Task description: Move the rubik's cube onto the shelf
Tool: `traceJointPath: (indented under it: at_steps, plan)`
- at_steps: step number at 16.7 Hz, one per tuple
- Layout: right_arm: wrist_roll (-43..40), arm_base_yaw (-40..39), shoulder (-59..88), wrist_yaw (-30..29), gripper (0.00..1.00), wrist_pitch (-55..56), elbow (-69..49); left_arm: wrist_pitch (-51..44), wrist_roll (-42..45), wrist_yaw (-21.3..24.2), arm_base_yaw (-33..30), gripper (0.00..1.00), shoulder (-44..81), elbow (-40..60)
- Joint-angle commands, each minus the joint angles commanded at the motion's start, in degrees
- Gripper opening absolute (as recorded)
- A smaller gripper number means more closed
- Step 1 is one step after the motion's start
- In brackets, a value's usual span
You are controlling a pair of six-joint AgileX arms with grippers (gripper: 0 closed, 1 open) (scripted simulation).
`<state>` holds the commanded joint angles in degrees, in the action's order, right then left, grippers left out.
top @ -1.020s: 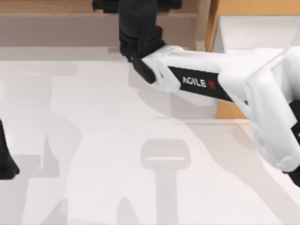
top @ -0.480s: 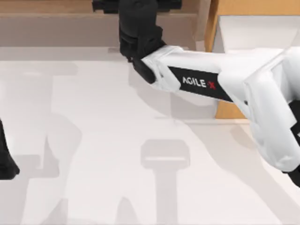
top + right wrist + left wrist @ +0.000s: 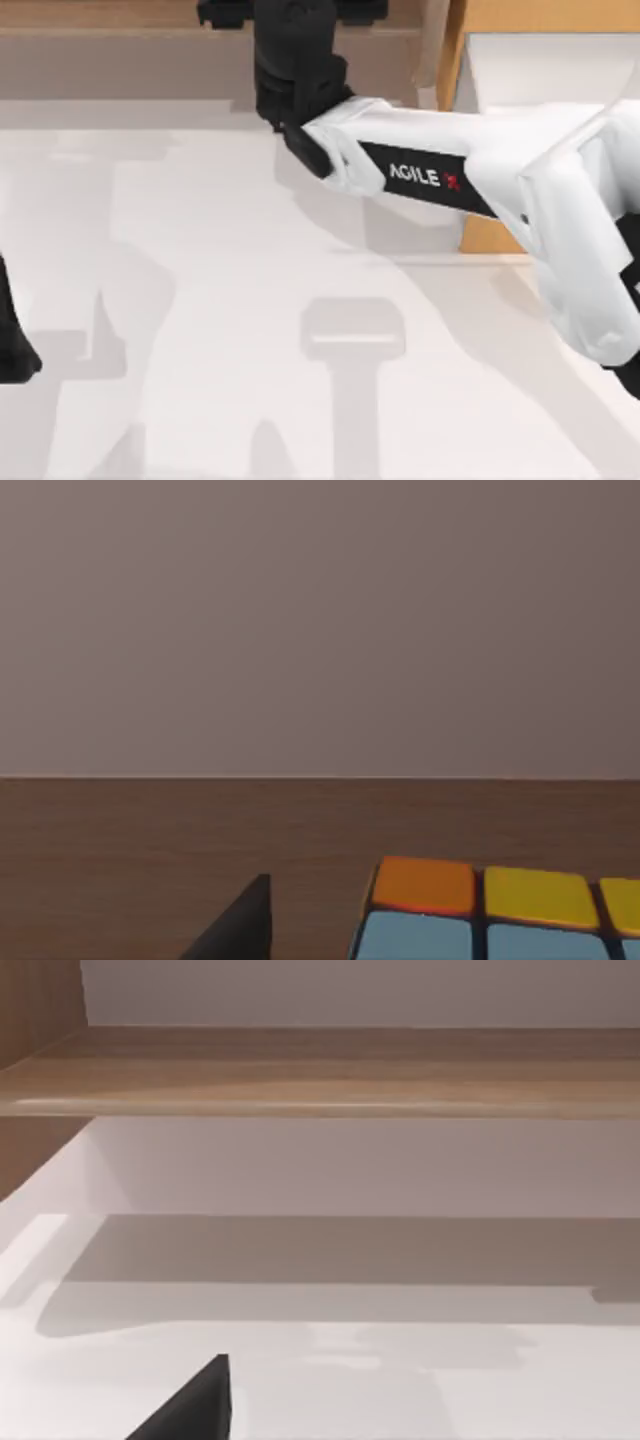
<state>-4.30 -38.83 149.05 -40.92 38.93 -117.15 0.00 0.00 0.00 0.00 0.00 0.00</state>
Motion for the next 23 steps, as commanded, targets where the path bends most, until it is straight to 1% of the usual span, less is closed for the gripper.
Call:
traceJointPath:
  at_steps: [8,10,12,14,17,23]
  plan:
    - [0.0,-0.2,0.0,0.0,1.0,0.0,0.0,0.0,0.0,0.0,0.0,1.0,0.0,0.0]
    - [-1.3,-0.4,-0.8,0.5,1.0,1.1,1.7,0.0,0.0,0.0,0.0,1.0,0.0,0.0]
    - [-4.2,-0.9,-2.4,1.8,1.0,3.6,5.8,0.0,0.0,0.0,0.0,1.0,0.0,0.0]
    - [-8.6,-1.5,-4.9,3.6,1.0,7.2,11.9,0.0,0.0,0.0,0.0,1.0,0.0,0.0]
    - [-17.5,-2.4,-9.5,7.0,1.0,14.4,24.1,0.0,0.0,0.0,0.0,1.0,0.0,0.0]
    - [-40.0,-2.8,-20.3,14.5,1.0,31.8,54.9,0.0,0.0,0.0,0.0,1.0,0.0,0.0]
